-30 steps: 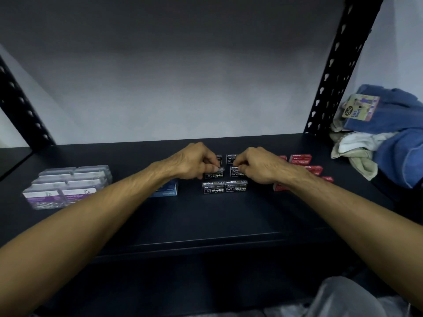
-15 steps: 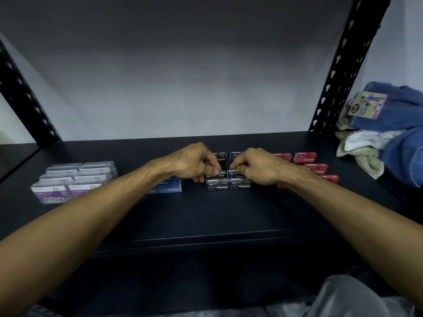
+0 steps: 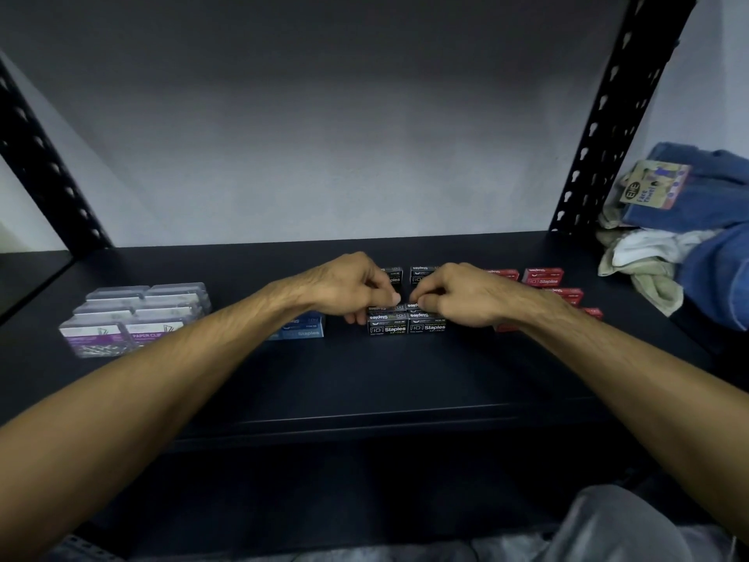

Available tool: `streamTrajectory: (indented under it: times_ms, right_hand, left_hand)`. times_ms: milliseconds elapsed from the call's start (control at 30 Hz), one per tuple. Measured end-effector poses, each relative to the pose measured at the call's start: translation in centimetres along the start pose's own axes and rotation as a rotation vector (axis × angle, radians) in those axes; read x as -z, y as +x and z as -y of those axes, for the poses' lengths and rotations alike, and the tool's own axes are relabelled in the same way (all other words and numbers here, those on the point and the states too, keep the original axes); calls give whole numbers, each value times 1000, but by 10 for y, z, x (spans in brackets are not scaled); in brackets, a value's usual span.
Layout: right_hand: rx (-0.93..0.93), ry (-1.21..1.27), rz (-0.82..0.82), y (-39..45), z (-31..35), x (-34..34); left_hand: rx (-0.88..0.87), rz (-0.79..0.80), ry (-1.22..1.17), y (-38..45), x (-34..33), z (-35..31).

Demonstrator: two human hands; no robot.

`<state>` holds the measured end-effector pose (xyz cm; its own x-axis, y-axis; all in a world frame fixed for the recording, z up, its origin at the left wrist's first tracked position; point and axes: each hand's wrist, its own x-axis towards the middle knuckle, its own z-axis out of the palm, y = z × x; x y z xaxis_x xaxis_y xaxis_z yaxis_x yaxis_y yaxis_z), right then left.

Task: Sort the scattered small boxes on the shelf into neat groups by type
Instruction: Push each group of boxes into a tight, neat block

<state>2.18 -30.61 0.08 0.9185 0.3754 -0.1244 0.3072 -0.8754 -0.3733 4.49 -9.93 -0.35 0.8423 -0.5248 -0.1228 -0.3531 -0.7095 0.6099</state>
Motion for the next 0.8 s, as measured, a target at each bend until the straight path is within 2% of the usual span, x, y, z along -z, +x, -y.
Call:
streamTrajectory:
  times_ms: [200, 467, 800]
  right_hand:
    - [-11, -58, 110, -6, 4, 3]
    - [57, -124, 48, -2, 2, -7]
    - [74, -115, 60, -3, 3, -7]
  left_hand:
    - [44, 159, 100, -5, 2, -7]
    - [-20, 63, 305, 0, -12, -2]
    - [-38, 4, 324, -2, -14, -6]
